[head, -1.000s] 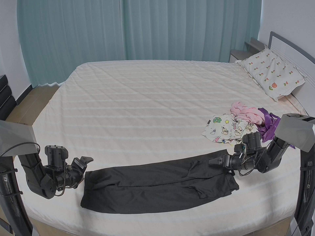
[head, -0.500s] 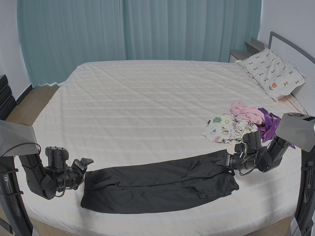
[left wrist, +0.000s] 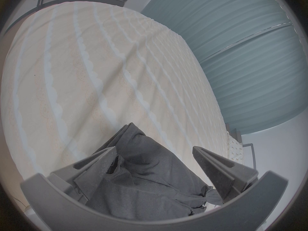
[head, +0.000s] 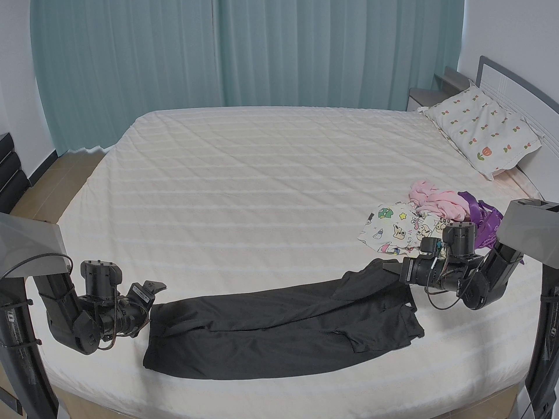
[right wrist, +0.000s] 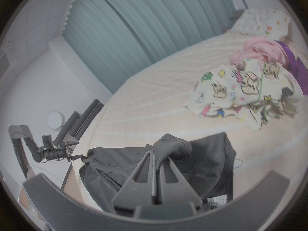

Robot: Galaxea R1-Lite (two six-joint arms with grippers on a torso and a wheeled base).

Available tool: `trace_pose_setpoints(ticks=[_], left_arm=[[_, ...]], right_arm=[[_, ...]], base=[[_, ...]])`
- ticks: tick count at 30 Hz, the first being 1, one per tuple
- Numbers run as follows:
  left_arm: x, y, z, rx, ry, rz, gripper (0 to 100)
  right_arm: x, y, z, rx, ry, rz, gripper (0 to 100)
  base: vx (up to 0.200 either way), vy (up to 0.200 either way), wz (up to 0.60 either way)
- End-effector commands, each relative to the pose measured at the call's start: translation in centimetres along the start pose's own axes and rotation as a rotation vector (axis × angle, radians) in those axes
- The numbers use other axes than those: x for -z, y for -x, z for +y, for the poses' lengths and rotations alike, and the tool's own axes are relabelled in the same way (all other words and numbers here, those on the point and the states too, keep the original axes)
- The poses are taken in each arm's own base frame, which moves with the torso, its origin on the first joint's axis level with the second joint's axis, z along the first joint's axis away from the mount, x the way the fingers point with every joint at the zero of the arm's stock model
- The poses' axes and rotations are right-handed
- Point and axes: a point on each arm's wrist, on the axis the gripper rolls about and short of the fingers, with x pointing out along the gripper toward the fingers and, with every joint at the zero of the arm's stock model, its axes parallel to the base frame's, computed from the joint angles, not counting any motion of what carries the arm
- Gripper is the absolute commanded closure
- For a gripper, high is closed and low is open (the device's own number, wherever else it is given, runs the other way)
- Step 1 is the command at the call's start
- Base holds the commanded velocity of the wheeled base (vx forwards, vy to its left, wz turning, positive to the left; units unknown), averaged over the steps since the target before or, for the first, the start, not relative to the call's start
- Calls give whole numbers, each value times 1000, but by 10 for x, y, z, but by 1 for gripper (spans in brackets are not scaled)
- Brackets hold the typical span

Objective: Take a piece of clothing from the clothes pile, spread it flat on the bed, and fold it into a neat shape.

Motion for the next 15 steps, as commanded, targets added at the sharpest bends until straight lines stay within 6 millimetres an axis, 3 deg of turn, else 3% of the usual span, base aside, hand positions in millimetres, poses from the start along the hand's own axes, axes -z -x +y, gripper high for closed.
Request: trace_pose_setpoints(ticks=[1,10,15], left_arm=[[0,-1,1,-3,1,1,0],[1,-1,1,-4,-2,3,0],[2,-1,1,-4,-5,6,0]], right_arm=[[14,2,-2,-28,9,31,100],[32,-18,-38,47,-65,119,100],[37,-30,-46,82,-69,127,100]], base=[[0,0,0],[0,0,0],[0,0,0]])
